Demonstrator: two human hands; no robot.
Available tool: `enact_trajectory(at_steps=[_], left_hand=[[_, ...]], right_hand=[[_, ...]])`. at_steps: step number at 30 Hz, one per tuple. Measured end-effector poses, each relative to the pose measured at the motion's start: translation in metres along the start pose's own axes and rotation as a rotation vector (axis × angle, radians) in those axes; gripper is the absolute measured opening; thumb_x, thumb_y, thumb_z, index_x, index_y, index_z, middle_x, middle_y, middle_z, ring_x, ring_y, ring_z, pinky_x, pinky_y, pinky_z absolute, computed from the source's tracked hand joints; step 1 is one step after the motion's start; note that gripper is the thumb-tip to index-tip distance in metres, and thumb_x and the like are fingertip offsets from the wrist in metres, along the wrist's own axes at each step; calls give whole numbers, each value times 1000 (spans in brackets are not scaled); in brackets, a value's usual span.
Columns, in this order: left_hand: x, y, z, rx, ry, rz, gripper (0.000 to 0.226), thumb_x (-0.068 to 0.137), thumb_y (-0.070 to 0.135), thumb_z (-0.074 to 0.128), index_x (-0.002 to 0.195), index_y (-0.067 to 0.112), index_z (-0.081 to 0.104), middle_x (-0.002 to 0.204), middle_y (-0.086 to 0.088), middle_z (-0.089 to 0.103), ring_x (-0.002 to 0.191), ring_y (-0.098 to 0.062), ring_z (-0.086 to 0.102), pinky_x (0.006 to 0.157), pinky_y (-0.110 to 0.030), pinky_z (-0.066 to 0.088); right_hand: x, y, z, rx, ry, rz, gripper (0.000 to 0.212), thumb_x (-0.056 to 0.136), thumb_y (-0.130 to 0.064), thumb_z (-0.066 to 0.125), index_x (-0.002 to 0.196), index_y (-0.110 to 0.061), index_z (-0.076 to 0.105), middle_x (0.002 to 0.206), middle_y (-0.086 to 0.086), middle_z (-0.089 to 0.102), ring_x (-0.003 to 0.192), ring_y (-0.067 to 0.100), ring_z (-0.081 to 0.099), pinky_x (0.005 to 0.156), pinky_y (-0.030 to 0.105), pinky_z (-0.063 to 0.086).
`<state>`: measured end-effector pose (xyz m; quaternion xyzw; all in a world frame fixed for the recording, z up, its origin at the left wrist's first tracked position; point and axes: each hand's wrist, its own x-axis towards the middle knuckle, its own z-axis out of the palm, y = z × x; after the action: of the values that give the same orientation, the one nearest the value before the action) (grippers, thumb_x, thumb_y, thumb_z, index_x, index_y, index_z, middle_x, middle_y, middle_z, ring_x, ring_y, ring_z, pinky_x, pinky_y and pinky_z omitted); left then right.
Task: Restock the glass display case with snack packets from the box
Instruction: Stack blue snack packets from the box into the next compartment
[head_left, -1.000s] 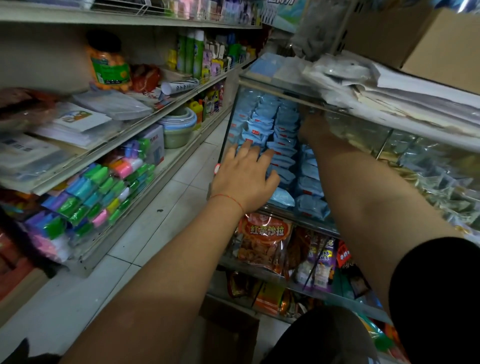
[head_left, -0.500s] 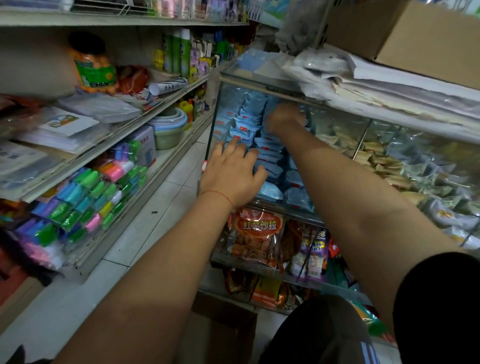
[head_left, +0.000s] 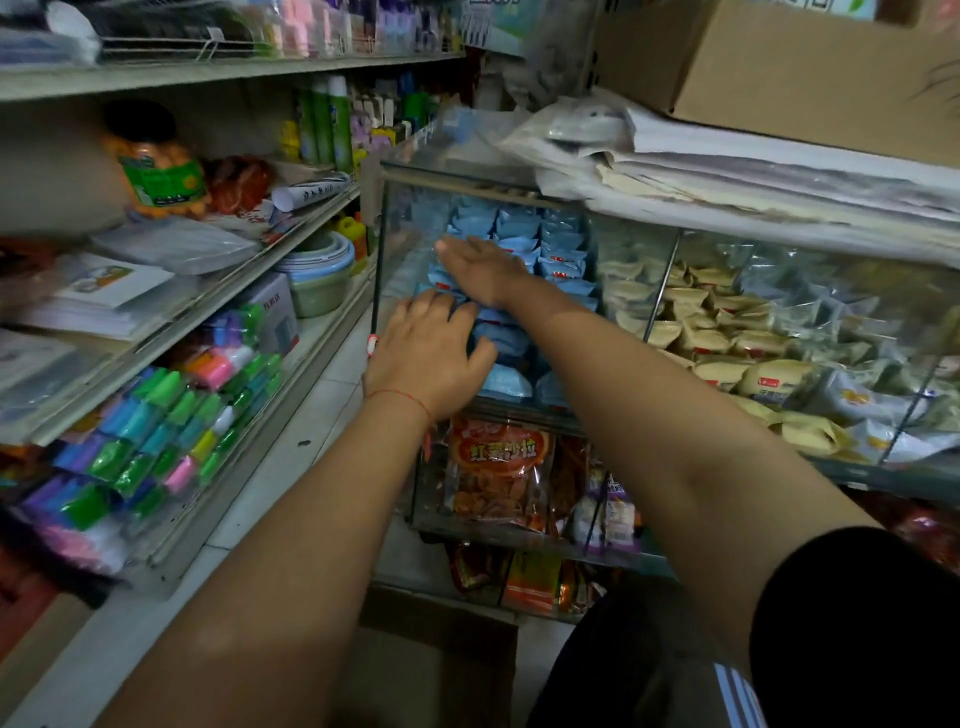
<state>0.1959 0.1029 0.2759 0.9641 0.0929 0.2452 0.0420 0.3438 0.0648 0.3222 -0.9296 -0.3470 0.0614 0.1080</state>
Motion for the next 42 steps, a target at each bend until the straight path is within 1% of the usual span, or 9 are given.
enact_trajectory(at_steps=[5, 12, 18, 21, 28, 33, 37, 39, 42], left_hand=[[2, 1, -2, -33, -10, 9, 65, 83, 46, 21, 126, 13, 56, 127, -10, 57, 122, -26, 44, 107, -40, 30], [-1, 8, -10, -171, -26, -77, 59, 99, 30, 34, 151, 7, 21, 149, -17, 36, 138, -28, 29, 116, -37, 16], [-31, 12, -18, -274, 108, -42, 55, 90, 28, 32, 136, 2, 47, 138, -17, 49, 129, -31, 41, 111, -40, 30], [-68, 13, -9, -175, 152, -5, 50, 90, 28, 33, 127, 3, 56, 131, -16, 55, 124, -32, 47, 108, -47, 35], [-83, 20, -10, -22, 1, -52, 65, 92, 38, 19, 147, 9, 37, 150, -10, 40, 142, -25, 30, 120, -43, 12], [-80, 18, -19, 8, -57, -54, 66, 92, 40, 16, 144, 8, 41, 149, -10, 41, 141, -25, 31, 120, -41, 13], [-69, 20, -29, -23, -7, -37, 69, 88, 41, 14, 136, 6, 50, 140, -12, 51, 130, -26, 42, 115, -39, 24], [-58, 19, -34, -29, -45, -35, 63, 92, 38, 20, 142, 8, 43, 146, -11, 44, 136, -26, 36, 118, -39, 19], [-43, 19, -35, -25, -165, -19, 54, 100, 32, 31, 149, 12, 31, 157, -8, 27, 146, -23, 18, 121, -37, 10]], right_hand=[[-32, 5, -5, 12, 182, 190, 73, 96, -64, 12, 155, -20, 10, 161, 12, 5, 148, 31, 2, 118, 49, 4], [-70, 13, 28, -56, 117, 208, 69, 99, -58, 10, 155, -18, 6, 162, 9, 2, 149, 28, -1, 120, 46, 1], [-139, 17, 11, -97, 176, 51, 60, 101, -46, 27, 146, -6, 33, 151, 18, 31, 138, 33, 30, 112, 42, 26], [-182, 21, 30, -171, 125, 30, 67, 100, -53, 22, 150, -7, 23, 156, 20, 20, 143, 35, 20, 116, 46, 20], [-195, 19, 39, -200, 129, -22, 61, 101, -52, 13, 153, -21, 16, 160, 15, 10, 147, 33, 10, 118, 51, 12], [-213, 14, 39, -267, 196, -107, 47, 102, -46, 20, 138, -27, 44, 141, 9, 42, 132, 31, 32, 105, 49, 27], [-199, 14, 29, -139, 246, -130, 47, 102, -44, 21, 131, -25, 52, 139, 6, 43, 131, 27, 35, 104, 47, 27], [-181, 16, 20, -74, 292, -132, 47, 103, -41, 22, 137, -20, 47, 147, 6, 39, 136, 25, 32, 108, 45, 24], [-151, 18, 14, -23, 168, -126, 53, 104, -38, 22, 150, -13, 28, 158, 5, 22, 146, 20, 17, 117, 44, 16]])
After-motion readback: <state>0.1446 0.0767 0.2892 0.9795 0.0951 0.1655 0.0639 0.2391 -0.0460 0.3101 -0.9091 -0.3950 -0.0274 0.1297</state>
